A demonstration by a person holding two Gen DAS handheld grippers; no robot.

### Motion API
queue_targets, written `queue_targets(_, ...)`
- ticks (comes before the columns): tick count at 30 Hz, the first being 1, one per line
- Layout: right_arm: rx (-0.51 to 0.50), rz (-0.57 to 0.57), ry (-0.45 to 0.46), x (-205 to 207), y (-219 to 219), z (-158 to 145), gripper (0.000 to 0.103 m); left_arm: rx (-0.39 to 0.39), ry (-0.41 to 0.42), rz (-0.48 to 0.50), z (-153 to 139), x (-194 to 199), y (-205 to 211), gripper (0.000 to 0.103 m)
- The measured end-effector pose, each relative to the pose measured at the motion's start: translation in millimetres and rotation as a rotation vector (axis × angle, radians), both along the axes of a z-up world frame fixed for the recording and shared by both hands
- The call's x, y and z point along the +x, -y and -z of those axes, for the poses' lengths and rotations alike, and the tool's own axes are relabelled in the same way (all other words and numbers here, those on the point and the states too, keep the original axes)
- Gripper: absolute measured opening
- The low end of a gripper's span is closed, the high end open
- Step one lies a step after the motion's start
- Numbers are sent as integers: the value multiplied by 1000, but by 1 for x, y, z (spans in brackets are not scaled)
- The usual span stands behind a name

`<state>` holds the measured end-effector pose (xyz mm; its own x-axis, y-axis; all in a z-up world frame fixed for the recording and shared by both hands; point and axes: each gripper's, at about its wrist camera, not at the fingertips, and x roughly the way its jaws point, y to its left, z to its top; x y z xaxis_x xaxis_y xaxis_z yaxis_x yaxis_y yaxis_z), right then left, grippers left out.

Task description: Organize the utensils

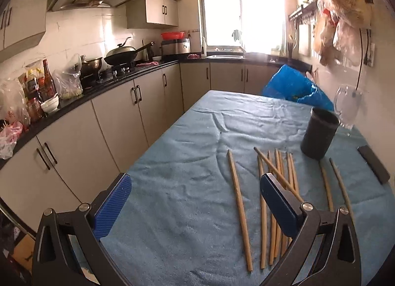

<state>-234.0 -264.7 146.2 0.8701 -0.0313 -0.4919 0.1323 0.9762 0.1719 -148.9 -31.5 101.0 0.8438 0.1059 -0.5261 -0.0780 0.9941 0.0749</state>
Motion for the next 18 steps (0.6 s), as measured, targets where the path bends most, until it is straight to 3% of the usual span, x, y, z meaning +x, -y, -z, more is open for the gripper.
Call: queue_targets(18, -7, -66, -31, -3, -8, -1, 93, 41, -54, 12, 15, 2, 10, 103)
